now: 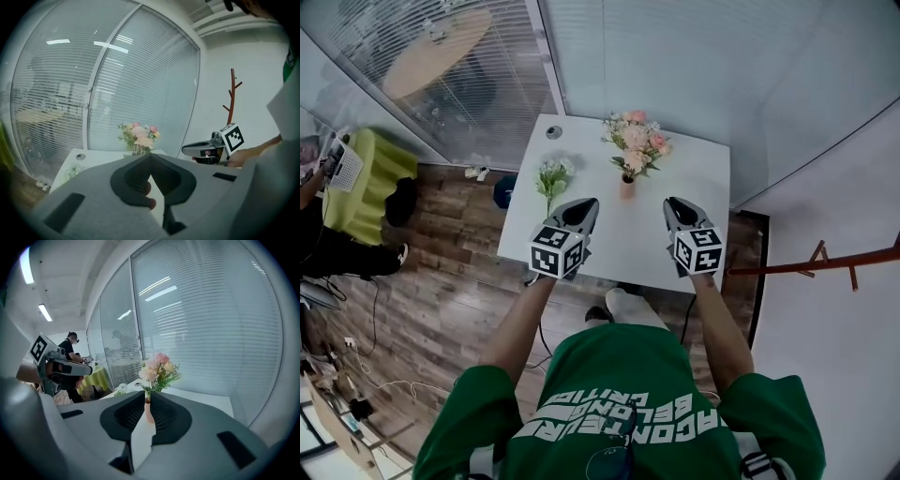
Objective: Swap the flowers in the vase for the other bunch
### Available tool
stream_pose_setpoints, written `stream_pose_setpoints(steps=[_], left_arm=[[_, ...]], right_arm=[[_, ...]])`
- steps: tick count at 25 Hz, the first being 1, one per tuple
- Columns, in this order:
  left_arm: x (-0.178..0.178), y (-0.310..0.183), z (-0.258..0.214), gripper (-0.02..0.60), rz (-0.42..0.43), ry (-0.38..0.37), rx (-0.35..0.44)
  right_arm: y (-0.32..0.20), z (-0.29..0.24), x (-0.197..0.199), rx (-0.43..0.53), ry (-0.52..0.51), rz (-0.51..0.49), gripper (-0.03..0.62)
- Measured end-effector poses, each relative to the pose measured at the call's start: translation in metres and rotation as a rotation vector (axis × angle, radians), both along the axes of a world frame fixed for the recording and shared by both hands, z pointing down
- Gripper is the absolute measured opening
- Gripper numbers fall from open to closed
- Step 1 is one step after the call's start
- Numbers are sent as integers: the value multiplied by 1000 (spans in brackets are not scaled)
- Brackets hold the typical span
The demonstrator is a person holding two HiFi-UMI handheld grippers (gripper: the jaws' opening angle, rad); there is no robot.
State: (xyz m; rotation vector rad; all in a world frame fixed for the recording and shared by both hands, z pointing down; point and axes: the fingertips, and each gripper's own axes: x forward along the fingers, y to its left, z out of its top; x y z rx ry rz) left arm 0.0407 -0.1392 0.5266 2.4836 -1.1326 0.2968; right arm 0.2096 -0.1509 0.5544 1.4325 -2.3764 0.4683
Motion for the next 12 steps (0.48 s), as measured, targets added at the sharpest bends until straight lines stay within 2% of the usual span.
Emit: stream_pose_setpoints(steps=[12], left_arm=[[-13,67,2,3,-20,8,18]], right_arm=[[73,-15,-17,46,7,-36,14]])
